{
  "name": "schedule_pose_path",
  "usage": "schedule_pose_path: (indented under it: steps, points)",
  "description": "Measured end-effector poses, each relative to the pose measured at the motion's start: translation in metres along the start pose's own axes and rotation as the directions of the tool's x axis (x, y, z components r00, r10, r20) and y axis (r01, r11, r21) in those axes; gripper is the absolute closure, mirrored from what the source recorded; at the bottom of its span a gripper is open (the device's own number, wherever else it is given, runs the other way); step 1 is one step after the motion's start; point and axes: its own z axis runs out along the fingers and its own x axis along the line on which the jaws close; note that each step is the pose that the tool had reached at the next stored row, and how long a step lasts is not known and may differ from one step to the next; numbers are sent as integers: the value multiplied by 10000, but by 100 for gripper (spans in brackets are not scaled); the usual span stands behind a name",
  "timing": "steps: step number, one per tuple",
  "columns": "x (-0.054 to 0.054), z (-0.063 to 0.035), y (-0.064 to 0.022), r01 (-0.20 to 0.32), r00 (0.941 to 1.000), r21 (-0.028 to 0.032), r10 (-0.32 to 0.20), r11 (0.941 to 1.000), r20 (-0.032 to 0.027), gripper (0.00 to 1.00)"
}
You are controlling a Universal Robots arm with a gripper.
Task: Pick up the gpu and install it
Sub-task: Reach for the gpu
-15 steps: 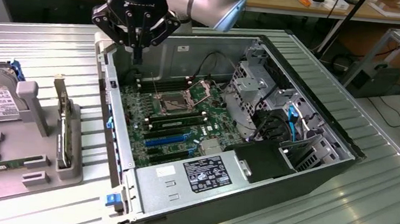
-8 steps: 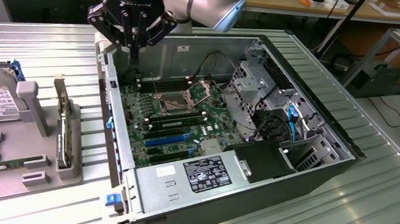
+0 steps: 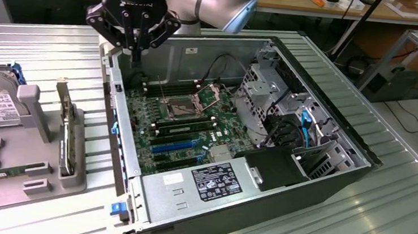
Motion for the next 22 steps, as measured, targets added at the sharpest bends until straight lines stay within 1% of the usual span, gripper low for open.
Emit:
schedule_pose_path:
  steps: [7,11,22]
  points:
    - [51,-1,-4,0,10000,0,0,10000,0,89]
    - [115,-3,-9,-1,10000,0,1,10000,1,89]
    - [215,-6,-16,0,10000,0,0,10000,0,89]
